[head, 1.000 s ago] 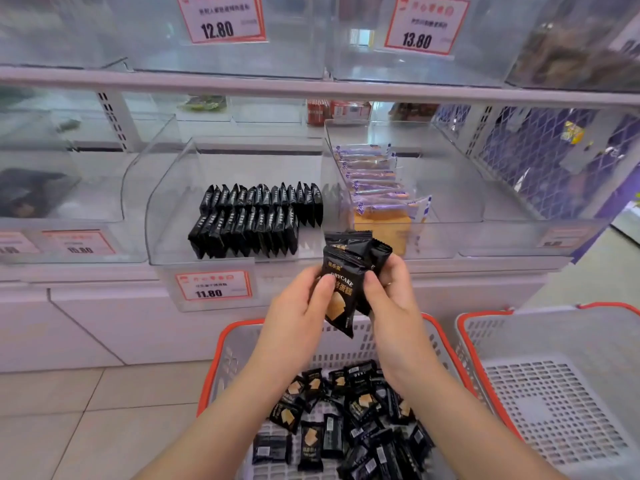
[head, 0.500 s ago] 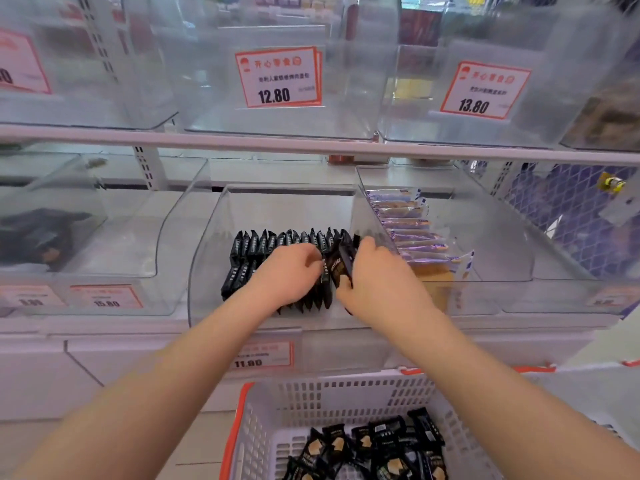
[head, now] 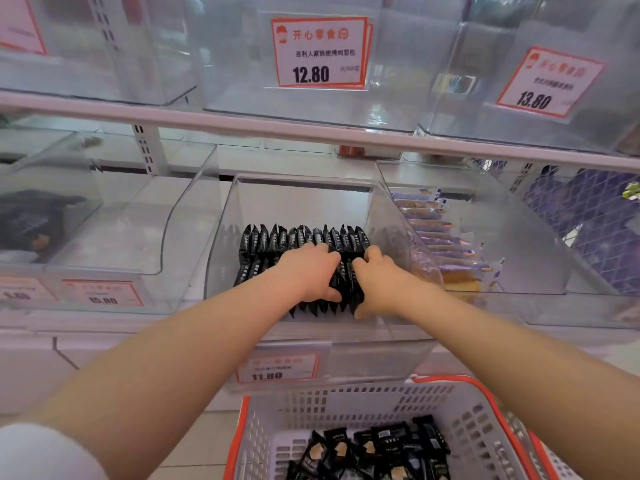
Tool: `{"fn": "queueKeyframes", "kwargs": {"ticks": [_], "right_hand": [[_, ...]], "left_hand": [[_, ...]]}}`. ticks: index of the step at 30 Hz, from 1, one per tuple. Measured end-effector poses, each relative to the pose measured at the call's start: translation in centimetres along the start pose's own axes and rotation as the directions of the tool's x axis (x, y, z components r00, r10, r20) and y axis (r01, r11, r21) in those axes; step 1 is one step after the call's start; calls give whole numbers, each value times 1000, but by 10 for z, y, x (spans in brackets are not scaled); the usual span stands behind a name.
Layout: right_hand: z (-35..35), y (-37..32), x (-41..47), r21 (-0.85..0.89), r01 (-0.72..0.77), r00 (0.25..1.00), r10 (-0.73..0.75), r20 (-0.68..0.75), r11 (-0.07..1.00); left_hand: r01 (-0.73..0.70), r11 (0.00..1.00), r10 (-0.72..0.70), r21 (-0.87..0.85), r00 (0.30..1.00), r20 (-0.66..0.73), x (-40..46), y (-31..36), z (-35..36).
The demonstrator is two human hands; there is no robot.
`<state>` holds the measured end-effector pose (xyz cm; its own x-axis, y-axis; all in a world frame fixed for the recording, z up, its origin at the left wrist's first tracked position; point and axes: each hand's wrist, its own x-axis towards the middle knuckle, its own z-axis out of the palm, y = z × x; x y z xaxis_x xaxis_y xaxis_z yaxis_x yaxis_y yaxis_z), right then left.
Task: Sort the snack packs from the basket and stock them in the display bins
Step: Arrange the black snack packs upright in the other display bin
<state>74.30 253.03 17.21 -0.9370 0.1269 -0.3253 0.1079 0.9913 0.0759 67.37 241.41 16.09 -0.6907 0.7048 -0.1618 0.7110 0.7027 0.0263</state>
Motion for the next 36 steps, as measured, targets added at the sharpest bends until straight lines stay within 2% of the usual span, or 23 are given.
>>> {"fn": "queueKeyframes", "kwargs": {"ticks": [2, 4, 8, 10, 13, 15, 17, 20, 24, 27, 30, 32, 34, 36], "right_hand": [[10, -2, -2, -166, 45, 995, -58, -75, 985], [13, -6, 4, -235, 50, 989, -81, -124, 971], [6, -8, 14, -152, -29, 981, -1, -194, 988], [5, -7, 14, -116, -35, 985, 15, -171, 993], [6, -3, 7, -142, -1, 995, -13, -96, 990], [8, -3, 5, -203, 10, 994, -31, -104, 979], [8, -4, 6, -267, 14, 987, -56, -151, 964], [2, -4, 10, -216, -23, 982, -18, -189, 976], [-1, -3, 8, -227, 8, 997, -27, -77, 974], [-15, 0, -11, -252, 61, 997, -69, -24, 966], [-29, 8, -46, -136, 162, 968, -184, -169, 977], [-29, 19, -78, -26, 260, 913, -254, -319, 965], [-19, 34, -114, 107, 354, 841, -267, -471, 929], [1, 49, -144, 257, 406, 834, -240, -497, 877]], "left_hand": [[15, 1000, -15, -4, 1000, -16, 1, 1, 1], [12, 1000, -12, -15, 1000, -16, 0, 0, 2], [10, 999, -11, -42, 1000, -20, -2, -1, 4], [23, 997, -26, -70, 999, -32, -2, -1, 5], [65, 997, -68, -37, 993, -100, 0, 2, 5], [83, 996, -81, 13, 989, -123, 1, 5, 4], [57, 998, -57, 4, 995, -79, -3, 3, 2], [4, 1000, -4, -11, 1000, 8, -12, -6, 2], [-38, 999, 37, 8, 993, 109, -23, -7, 1], [-55, 998, 55, -7, 990, 126, -35, -2, -10], [-126, 991, 125, 53, 992, 18, -55, 13, -29], [-197, 979, 201, 49, 973, -110, -75, 29, -39], [-299, 954, 297, 30, 921, -253, -99, 46, -42], [-409, 913, 391, 20, 858, -333, -121, 65, -33]]}}
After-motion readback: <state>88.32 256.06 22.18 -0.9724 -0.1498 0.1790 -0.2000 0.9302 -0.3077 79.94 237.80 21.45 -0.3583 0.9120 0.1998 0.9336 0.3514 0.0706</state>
